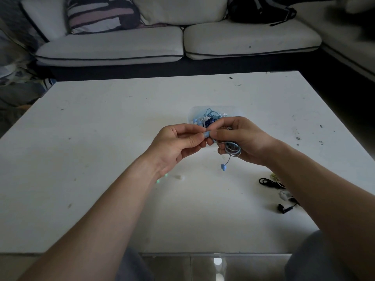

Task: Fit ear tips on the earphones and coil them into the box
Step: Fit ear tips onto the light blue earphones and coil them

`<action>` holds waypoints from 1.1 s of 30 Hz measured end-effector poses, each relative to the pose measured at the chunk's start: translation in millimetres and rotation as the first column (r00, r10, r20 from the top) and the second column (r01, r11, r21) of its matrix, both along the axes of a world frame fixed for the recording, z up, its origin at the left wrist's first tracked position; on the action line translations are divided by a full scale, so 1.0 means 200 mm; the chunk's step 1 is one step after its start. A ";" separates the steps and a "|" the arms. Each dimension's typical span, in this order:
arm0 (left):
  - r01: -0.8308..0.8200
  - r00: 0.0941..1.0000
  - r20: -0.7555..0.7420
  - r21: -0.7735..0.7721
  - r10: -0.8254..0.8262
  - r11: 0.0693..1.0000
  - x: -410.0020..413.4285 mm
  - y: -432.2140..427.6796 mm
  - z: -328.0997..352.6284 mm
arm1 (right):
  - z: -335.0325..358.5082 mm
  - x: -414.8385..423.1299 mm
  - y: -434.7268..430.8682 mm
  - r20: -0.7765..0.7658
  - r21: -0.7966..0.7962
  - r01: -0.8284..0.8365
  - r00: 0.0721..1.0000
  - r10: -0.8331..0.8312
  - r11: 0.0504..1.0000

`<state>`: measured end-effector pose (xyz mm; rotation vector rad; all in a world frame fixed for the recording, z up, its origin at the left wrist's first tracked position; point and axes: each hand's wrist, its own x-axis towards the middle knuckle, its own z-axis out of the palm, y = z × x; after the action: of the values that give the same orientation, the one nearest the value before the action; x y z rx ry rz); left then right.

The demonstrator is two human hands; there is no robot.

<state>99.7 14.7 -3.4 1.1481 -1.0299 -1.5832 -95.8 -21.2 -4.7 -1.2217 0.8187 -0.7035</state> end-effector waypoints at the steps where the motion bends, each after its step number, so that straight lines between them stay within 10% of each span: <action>1: 0.012 1.000 -0.003 0.008 -0.012 1.000 0.00 0.00 0.00 | 0.00 0.00 0.00 -0.003 -0.002 -0.006 1.000 0.006 1.000; 12: -0.036 0.982 0.185 0.015 0.033 0.999 -0.03 -0.01 -0.06 | 0.01 0.06 0.02 0.204 0.210 0.047 0.975 -0.091 0.977; 22: 0.361 0.757 0.583 0.003 -0.295 0.933 -0.14 0.03 -0.21 | 0.07 0.08 0.05 0.437 0.346 0.073 0.870 -0.229 0.935; 33: -0.138 0.940 0.308 -0.041 0.144 0.990 -0.02 0.01 -0.08 | 0.00 0.06 0.00 0.011 0.252 0.397 0.911 -0.413 0.883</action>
<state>95.5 15.9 -20.2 1.4575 -1.1330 -1.3029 -84.5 -20.3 -5.1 -0.8046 1.0892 -0.9448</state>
